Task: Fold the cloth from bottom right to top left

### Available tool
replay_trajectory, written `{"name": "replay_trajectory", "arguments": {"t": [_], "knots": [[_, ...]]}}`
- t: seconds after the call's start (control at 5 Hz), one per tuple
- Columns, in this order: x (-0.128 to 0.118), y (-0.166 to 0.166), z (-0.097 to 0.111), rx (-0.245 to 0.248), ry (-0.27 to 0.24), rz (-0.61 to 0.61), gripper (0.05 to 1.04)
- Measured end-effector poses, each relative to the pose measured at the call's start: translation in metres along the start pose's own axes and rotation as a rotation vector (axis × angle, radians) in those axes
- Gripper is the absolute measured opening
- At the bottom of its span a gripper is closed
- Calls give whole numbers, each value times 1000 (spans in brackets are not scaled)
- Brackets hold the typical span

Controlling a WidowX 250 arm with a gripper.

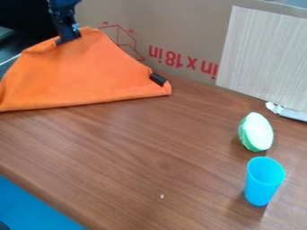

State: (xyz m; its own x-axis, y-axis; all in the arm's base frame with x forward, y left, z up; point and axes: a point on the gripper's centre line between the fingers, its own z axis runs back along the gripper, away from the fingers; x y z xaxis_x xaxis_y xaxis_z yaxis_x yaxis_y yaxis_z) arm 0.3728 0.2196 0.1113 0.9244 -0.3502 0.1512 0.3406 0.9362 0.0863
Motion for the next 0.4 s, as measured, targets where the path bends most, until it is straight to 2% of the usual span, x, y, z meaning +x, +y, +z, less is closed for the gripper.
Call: {"name": "replay_trajectory", "arguments": {"t": [0.2,0.4], "knots": [[-1,5,-12,-4,23,2,54],[2,8,-15,-13,29,-13,54]]}}
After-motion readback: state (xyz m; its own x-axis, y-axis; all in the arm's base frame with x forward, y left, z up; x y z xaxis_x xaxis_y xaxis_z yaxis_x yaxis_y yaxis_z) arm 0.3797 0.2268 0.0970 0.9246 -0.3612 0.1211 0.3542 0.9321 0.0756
